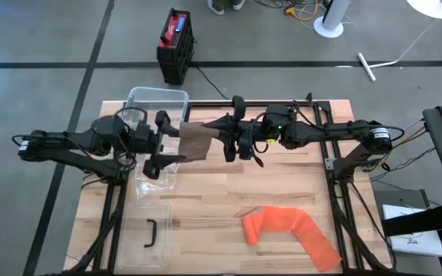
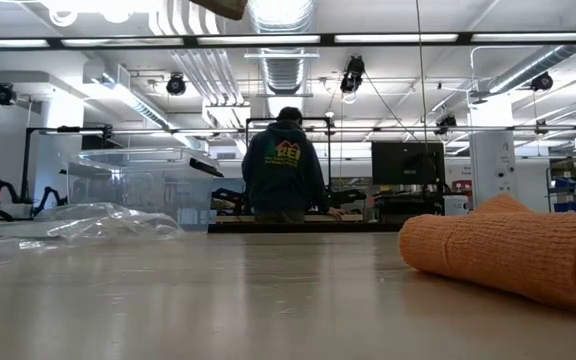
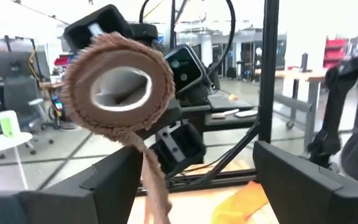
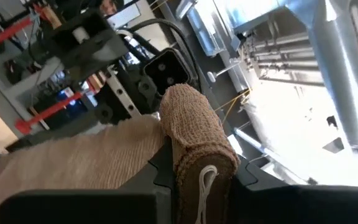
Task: Roll bandage
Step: Roll the brown bandage
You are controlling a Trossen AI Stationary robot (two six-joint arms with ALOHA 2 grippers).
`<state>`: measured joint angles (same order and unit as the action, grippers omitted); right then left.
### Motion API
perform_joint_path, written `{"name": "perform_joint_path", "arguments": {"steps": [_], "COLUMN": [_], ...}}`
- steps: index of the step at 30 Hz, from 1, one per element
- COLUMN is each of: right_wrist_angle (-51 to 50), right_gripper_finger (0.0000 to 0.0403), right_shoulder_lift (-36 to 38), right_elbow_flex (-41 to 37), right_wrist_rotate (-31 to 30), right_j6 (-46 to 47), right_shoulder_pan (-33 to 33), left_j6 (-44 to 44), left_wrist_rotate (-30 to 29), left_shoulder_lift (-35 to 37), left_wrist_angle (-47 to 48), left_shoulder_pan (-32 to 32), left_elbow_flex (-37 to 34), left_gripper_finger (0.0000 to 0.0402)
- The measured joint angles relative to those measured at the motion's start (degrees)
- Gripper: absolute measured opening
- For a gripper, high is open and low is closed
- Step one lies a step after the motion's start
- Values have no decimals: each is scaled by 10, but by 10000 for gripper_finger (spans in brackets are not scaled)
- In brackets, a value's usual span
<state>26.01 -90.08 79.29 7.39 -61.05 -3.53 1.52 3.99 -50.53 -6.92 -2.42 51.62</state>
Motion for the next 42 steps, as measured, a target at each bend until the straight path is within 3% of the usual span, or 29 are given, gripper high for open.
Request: {"name": "perform_joint_path", "arguments": {"steps": [5,8,13,18,28,36,42], "right_wrist_angle": [-4,-4,-9,-9,-19,-18,-20], "right_gripper_finger": [52,54,52,55,55,59,63], "right_shoulder_lift": [0,0,0,0,0,0,0], "right_elbow_flex": [0,0,0,0,0,0,0], "right_wrist_rotate": [0,-1,0,1,0,0,1], "right_j6": [-40,-50,-50,-47,-50,-52,-50], "right_shoulder_pan": [0,0,0,-2,-3,-3,-3], "left_j6": [-88,-65,-10,-17,-44,-53,-56], "left_wrist_rotate": [-2,-22,-118,-80,-90,-110,-110], "left_shoulder_lift": [21,31,32,15,-60,-116,-123], "left_wrist_angle": [7,5,3,33,117,175,206], "left_shoulder_pan": [2,3,5,7,10,10,11], "left_elbow_flex": [0,0,0,40,143,206,226], "left_gripper_finger": [295,297,303,314,316,267,181]}}
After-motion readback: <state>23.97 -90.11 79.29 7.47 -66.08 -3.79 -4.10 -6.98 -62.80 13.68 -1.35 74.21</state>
